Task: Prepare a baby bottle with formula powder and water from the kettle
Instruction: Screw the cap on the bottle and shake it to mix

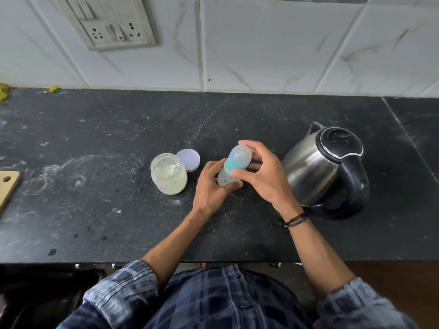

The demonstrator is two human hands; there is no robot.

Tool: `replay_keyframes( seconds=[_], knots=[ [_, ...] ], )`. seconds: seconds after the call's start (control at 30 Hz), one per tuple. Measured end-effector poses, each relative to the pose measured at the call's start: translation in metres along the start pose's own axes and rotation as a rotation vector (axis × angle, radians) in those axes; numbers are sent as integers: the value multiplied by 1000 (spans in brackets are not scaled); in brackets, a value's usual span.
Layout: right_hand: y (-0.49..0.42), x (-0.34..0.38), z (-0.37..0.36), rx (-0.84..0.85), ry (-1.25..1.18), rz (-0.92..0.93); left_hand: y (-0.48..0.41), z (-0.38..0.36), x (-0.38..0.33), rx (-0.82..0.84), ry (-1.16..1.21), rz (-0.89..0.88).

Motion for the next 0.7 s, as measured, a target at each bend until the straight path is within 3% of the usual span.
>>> replay_keyframes(
  seconds=[0.1,0.2,0.37,0.7],
  knots=[
    [-5,3,2,-78,33,6,-1,-1,-4,10,1,-3],
    [-11,7,6,-31,49,10,-5,-2,-10,26,25,10],
    [-22,15,29,77,-333,20,-15,1,-25,27,68,13],
    [-42,39,44,112,-425,155,-32,9,-51,42,111,-20]
  ],
)
Point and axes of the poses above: each hand's wrist, its own y-axis away from the middle knuckle, its own z-axis out of the back of the hand, x = y × z, the point moved 4 cm from there along -y, towards the middle knuckle, and after that the axes turned 7 degrees about x, right-handed, at the moved point
